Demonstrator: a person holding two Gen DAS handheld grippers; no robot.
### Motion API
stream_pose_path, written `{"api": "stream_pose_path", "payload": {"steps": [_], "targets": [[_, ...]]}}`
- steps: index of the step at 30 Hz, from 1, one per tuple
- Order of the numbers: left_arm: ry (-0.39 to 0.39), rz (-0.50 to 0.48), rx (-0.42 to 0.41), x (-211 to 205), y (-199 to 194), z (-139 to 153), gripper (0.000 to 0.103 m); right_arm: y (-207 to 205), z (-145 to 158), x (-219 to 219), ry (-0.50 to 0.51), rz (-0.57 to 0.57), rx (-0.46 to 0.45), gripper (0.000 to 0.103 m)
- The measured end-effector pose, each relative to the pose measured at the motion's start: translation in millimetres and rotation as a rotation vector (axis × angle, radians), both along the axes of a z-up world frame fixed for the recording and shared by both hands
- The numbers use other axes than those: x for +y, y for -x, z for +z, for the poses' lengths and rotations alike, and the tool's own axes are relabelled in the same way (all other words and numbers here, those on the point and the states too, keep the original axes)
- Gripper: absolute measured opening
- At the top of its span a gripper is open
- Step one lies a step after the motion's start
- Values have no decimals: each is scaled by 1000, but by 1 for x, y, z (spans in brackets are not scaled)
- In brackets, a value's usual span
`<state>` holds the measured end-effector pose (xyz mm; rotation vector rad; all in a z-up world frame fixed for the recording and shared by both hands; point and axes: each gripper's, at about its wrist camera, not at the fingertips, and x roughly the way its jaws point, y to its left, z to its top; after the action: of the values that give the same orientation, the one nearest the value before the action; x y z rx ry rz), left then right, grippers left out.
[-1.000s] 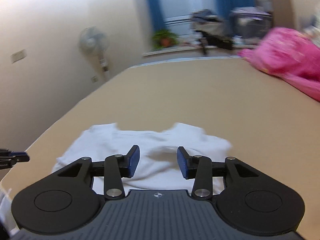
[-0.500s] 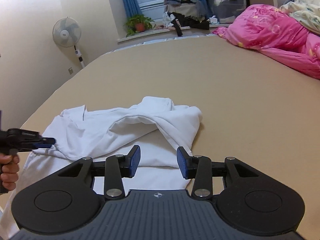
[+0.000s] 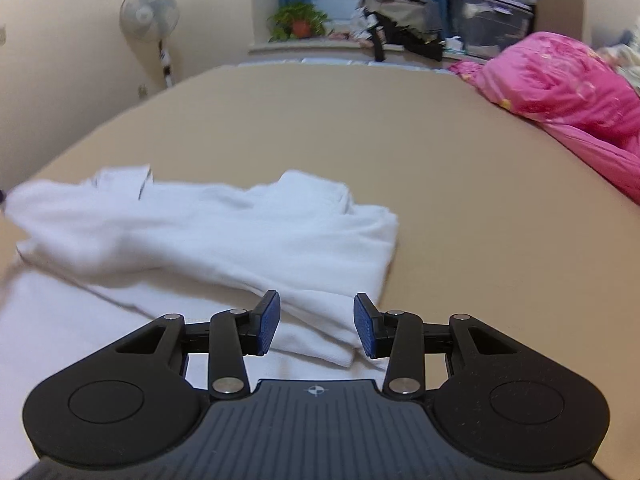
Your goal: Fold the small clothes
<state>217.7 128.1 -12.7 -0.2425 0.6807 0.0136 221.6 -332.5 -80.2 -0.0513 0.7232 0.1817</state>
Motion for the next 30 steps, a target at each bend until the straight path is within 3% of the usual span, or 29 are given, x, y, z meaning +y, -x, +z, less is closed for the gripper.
{"api": "stream_pose_path", "payload": {"steps": [4, 9, 10, 11, 12, 16, 18, 19, 21, 23, 24, 26, 30], "targets": [[120, 59, 0, 32, 10, -16, 25, -6, -13, 22, 106, 64, 9, 42], [161, -6, 26, 24, -2, -30, 27, -10, -24, 32, 205, 87, 5, 41], [158, -31, 28, 16, -3, -34, 27, -10, -24, 32, 211, 93, -1, 34], [147, -56, 34, 7, -6, -38, 27, -10, -23, 31, 205, 103, -3, 10], [130, -82, 45, -2, -9, -43, 27, -9, -21, 29, 184, 122, 0, 0], [45, -180, 79, -32, -21, -65, 28, 2, -4, 14, 141, 183, -24, 0], [-36, -169, 129, -40, -29, -77, 27, 2, -8, 3, 170, 156, 28, 0], [-40, -160, 152, -39, -31, -83, 27, 1, -11, -4, 176, 126, 58, 0], [-35, -155, 146, -39, -31, -82, 27, -1, -4, -18, 73, 74, 64, 0], [-20, -158, 121, -39, -28, -74, 28, 1, 8, -24, -22, 53, 0, 5], [-7, -159, 112, -38, -26, -71, 29, 0, 11, -22, -25, 53, -25, 12], [-4, -152, 103, -34, -26, -68, 31, -5, 7, -10, 28, 65, -37, 46], [-12, -135, 120, -32, -27, -72, 31, -11, -13, 16, 158, 150, -7, 51]]}}
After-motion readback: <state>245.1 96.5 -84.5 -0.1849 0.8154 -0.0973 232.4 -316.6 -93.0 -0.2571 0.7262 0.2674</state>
